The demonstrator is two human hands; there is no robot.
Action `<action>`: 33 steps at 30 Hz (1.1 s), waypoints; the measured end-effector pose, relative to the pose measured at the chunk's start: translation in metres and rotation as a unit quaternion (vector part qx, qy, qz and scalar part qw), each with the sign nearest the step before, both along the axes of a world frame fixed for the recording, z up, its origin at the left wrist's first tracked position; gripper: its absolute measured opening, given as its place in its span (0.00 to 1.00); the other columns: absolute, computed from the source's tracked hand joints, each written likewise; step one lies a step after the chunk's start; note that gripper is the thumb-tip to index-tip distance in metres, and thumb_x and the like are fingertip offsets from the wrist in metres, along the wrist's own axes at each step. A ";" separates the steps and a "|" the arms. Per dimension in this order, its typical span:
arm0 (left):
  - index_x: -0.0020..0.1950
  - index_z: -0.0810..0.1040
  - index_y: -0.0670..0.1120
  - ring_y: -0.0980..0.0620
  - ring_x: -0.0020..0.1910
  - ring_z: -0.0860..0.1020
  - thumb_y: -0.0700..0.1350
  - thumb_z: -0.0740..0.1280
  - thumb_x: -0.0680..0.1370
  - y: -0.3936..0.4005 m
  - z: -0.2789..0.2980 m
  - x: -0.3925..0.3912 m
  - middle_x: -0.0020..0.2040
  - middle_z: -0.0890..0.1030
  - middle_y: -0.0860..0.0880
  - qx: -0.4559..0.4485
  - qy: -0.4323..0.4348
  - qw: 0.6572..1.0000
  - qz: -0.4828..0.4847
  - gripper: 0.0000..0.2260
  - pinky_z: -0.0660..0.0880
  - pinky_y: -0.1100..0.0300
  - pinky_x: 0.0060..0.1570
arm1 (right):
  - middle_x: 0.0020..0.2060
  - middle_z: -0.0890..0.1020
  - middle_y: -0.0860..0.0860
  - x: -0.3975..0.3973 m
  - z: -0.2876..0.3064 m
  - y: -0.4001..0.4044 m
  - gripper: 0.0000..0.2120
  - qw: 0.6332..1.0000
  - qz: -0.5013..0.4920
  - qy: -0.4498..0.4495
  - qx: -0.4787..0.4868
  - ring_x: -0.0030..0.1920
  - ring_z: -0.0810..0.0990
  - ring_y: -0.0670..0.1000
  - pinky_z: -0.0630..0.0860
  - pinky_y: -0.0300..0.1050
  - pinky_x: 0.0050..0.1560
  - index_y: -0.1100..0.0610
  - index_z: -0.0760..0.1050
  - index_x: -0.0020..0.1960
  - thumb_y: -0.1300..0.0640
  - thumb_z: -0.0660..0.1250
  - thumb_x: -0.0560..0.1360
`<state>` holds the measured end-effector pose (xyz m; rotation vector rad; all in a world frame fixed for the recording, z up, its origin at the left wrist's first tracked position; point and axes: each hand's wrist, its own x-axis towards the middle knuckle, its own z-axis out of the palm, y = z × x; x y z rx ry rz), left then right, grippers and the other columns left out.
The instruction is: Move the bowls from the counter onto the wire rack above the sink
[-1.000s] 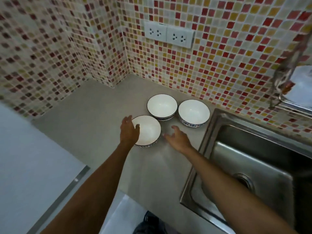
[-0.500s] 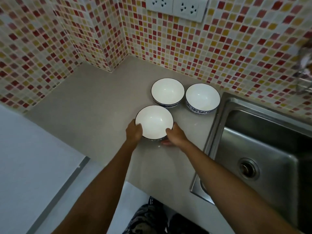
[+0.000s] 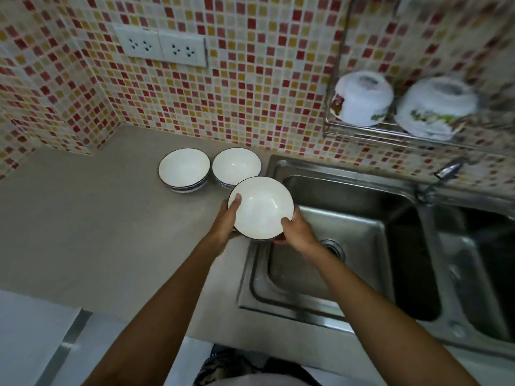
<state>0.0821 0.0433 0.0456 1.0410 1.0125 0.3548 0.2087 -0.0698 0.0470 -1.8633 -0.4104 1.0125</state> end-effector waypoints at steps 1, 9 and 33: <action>0.72 0.61 0.59 0.46 0.62 0.74 0.64 0.58 0.77 -0.007 0.005 0.011 0.67 0.73 0.52 0.008 -0.010 1.000 -0.025 0.25 0.78 0.44 0.55 | 0.58 0.70 0.53 0.011 0.006 -0.010 0.21 1.000 -0.008 -0.010 0.005 0.44 0.76 0.50 0.82 0.52 0.40 0.57 0.60 0.71 0.64 0.54 0.78; 0.68 0.69 0.61 0.45 0.61 0.77 0.71 0.47 0.75 -0.073 0.056 0.097 0.65 0.77 0.49 0.077 -0.082 0.991 -0.066 0.28 0.77 0.40 0.57 | 0.62 0.74 0.54 0.094 0.046 -0.081 0.22 0.992 -0.046 -0.113 0.033 0.59 0.75 0.57 0.83 0.54 0.43 0.55 0.63 0.71 0.59 0.56 0.77; 0.73 0.63 0.44 0.46 0.57 0.77 0.58 0.66 0.75 -0.088 0.234 0.202 0.68 0.72 0.43 0.376 -0.054 0.924 -0.047 0.32 0.77 0.50 0.57 | 0.78 0.45 0.61 0.282 0.130 -0.120 0.48 0.811 -0.004 -0.567 -0.142 0.78 0.44 0.58 0.40 0.53 0.77 0.63 0.39 0.77 0.28 0.47 0.73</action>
